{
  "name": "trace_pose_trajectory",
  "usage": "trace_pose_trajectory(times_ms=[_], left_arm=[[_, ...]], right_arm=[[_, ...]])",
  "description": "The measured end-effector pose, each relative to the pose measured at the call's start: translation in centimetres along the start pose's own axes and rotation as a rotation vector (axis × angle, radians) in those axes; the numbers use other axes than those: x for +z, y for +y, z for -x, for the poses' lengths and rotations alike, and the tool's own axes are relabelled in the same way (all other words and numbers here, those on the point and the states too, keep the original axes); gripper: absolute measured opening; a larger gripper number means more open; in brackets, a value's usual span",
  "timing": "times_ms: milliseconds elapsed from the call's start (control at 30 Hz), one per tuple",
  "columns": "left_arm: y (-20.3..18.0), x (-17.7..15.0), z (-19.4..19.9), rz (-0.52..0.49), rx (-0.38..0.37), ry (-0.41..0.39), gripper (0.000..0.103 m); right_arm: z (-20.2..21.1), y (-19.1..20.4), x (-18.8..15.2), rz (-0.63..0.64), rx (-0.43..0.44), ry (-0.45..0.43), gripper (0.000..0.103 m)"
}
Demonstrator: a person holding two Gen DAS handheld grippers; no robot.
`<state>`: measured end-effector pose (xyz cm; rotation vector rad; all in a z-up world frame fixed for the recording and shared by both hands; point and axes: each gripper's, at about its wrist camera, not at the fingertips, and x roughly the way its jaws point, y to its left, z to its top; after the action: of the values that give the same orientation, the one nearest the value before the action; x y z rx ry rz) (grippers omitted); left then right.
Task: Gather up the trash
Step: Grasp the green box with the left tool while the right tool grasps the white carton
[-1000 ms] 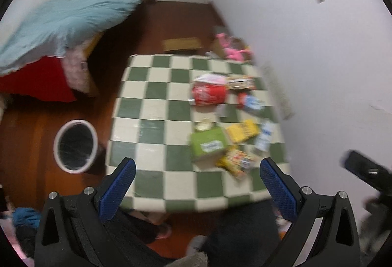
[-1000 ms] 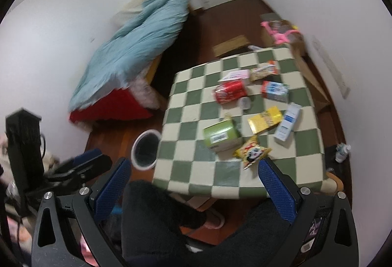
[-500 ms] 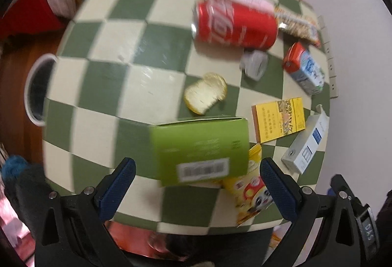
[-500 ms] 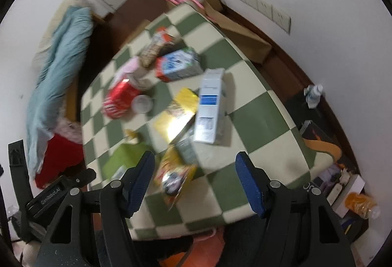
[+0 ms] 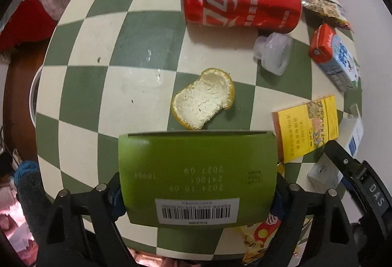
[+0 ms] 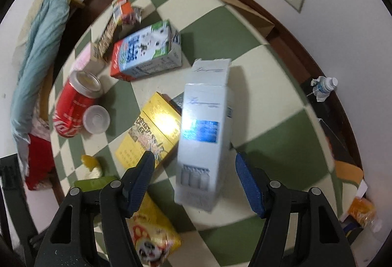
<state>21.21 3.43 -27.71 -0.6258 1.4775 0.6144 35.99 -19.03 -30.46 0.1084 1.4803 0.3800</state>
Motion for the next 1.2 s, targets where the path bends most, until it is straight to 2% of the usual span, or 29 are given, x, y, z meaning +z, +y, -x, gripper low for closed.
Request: trace_pose_trajectory(times_ms=[67, 100, 133, 233, 333, 533, 567, 767, 833, 1000, 1200], left_arm=[[0.0, -0.3, 0.6, -0.048, 0.029, -0.018, 0.086], [0.1, -0.5, 0.9, -0.071, 0.051, -0.031, 0.086], [0.2, -0.7, 1.4, -0.100, 0.079, -0.047, 0.086], [0.8, -1.5, 2.6, -0.176, 0.138, -0.081, 0.086], [1.0, -2.1, 2.4, -0.229, 0.163, -0.072, 0.086], [0.9, -2.2, 1.3, -0.196, 0.164, -0.074, 0.088], [-0.3, -2.0, 0.6, -0.193, 0.161, -0.077, 0.088], [0.1, -2.3, 1.8, -0.172, 0.160, -0.140, 0.087], [0.0, -2.8, 3.3, -0.177, 0.157, -0.183, 0.087], [0.3, -4.0, 7.3, -0.208, 0.147, -0.306, 0.087], [4.6, -4.8, 13.9, -0.176, 0.090, -0.456, 0.087]], right_arm=[[-0.9, 0.4, 0.2, 0.022, -0.019, 0.018, 0.066], [-0.8, 0.6, 0.2, 0.034, -0.029, 0.007, 0.055], [-0.9, 0.8, 0.1, 0.058, -0.025, 0.016, 0.049], [-0.3, 0.0, -0.5, 0.083, -0.029, 0.039, 0.048], [0.7, -1.1, -1.3, 0.119, -0.060, 0.051, 0.047], [1.2, -2.6, -2.3, 0.179, -0.117, 0.071, 0.047], [1.2, -2.6, -2.3, 0.178, -0.125, 0.065, 0.047], [0.6, -2.4, -1.7, 0.169, -0.145, 0.044, 0.048], [0.6, -2.1, -1.8, 0.173, -0.161, 0.031, 0.045], [1.6, -2.3, -2.6, 0.174, -0.133, -0.011, 0.041], [6.4, 0.5, -4.9, 0.245, -0.078, -0.110, 0.041]])
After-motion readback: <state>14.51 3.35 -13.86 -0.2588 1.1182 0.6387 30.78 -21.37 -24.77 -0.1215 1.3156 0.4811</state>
